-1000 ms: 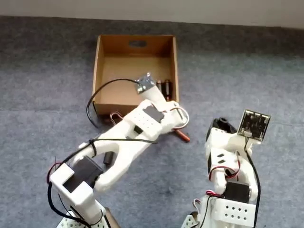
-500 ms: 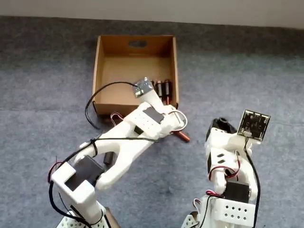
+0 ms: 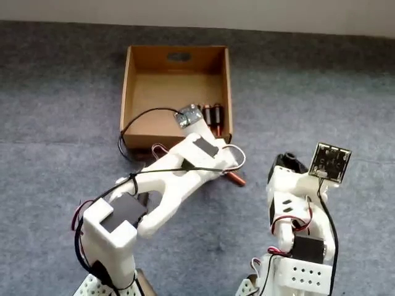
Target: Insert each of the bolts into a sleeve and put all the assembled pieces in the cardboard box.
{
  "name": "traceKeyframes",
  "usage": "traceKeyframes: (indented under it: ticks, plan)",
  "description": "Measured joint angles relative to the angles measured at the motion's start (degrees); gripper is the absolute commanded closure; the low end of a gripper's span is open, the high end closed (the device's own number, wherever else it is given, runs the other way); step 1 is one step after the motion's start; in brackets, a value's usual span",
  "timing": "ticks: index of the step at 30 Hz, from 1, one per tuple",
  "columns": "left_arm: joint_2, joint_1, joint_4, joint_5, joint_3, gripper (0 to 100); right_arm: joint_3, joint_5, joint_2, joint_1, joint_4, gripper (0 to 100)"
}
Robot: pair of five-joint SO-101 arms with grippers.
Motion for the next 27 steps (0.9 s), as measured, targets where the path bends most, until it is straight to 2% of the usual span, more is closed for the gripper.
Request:
traceKeyframes:
  ticks: [7,11,15,20,23,27]
  plan:
    - [-1.7,0.1,-0.5,-4.7,3.3,99,0.0,0.0,0.0,0.0,0.0,99.3]
    - [-4.9,0.1,2.5,-13.7,6.0,99,0.0,0.0,0.0,0.0,0.0,99.3]
    - [-11.0,-0.1,13.7,-28.9,6.9,99,0.0,0.0,0.0,0.0,0.0,99.3]
    - [-16.9,-5.5,25.8,-54.6,6.9,99,0.0,0.0,0.0,0.0,0.0,99.3]
    - [-16.9,-9.5,27.4,-67.8,8.2,99,0.0,0.0,0.0,0.0,0.0,99.3]
    - [-12.7,-10.8,24.5,-75.5,11.6,99,0.2,0.0,0.0,0.0,0.0,99.3]
